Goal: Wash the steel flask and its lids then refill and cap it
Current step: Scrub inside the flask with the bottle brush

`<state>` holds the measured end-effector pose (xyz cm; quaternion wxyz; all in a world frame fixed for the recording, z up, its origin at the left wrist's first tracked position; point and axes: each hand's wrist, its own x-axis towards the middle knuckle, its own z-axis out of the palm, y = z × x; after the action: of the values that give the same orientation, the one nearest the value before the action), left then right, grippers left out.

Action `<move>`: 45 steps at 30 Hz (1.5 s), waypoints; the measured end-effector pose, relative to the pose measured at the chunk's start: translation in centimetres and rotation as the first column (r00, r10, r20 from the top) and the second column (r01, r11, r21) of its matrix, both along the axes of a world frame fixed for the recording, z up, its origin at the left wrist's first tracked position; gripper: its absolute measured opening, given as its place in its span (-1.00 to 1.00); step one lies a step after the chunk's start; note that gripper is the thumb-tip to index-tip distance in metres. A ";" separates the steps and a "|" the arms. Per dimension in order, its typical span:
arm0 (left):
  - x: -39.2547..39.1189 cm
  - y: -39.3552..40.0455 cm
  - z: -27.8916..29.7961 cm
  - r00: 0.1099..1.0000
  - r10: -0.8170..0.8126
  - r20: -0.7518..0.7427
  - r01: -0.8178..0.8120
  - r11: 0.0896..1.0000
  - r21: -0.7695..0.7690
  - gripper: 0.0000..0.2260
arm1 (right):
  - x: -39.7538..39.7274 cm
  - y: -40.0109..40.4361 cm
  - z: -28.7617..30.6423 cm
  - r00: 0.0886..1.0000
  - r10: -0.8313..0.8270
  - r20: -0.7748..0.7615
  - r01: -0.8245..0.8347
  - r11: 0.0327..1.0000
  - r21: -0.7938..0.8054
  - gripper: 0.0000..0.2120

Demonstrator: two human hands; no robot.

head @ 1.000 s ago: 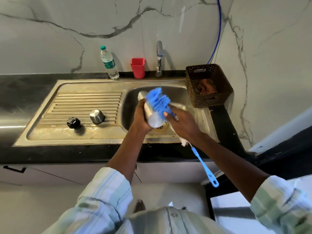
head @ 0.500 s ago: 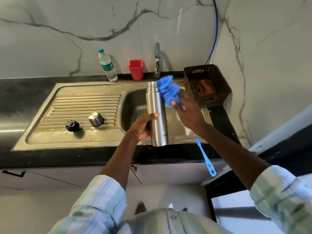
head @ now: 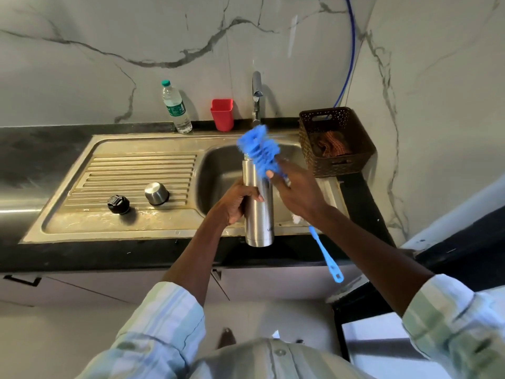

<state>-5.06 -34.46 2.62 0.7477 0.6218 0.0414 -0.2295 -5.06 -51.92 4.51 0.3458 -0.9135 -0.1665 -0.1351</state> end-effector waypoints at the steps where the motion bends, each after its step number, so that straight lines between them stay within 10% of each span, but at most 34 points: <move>1: 0.0 0.1 0.0 1.000 -0.010 -0.012 0.011 1.000 0.012 -0.49 | -0.1 -0.1 -0.3 0.999 0.025 0.022 -0.024 0.999 -0.047 -0.52; 9: -0.2 -0.3 0.2 0.996 0.011 -0.085 -0.009 1.000 0.019 -0.60 | -1.1 0.9 -0.6 0.998 0.049 0.035 -0.048 0.998 -0.045 -0.53; 17: -0.7 0.0 -0.6 0.983 0.069 -0.168 -0.080 0.995 -0.058 -0.57 | -0.4 1.6 -0.7 0.956 -0.098 -0.276 0.198 0.911 0.362 -0.65; 27: -0.6 0.8 -1.8 0.990 0.042 -0.137 -0.076 0.964 -0.255 -0.50 | -0.8 1.1 -0.7 0.971 -0.014 -0.238 0.095 0.939 0.332 -0.64; 32: -0.5 0.9 -1.7 0.996 0.000 -0.090 -0.010 0.994 -0.111 -0.27 | -0.8 0.7 -0.9 0.977 0.004 -0.211 0.046 0.972 0.228 -0.64; 40: -0.3 0.5 -1.6 0.995 0.037 -0.089 -0.056 0.975 -0.217 -0.62 | -1.3 1.9 -0.5 0.967 -0.018 -0.253 0.098 0.946 0.309 -0.65; 45: -0.7 0.6 -1.1 0.995 0.061 -0.077 -0.066 0.995 -0.068 -0.49 | -1.0 1.1 -0.9 0.946 -0.062 -0.318 0.186 0.908 0.375 -0.68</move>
<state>-5.76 -33.90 1.49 0.7740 0.5843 0.0810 -0.2299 -6.01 -50.86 3.65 0.5370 -0.8419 -0.0222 -0.0487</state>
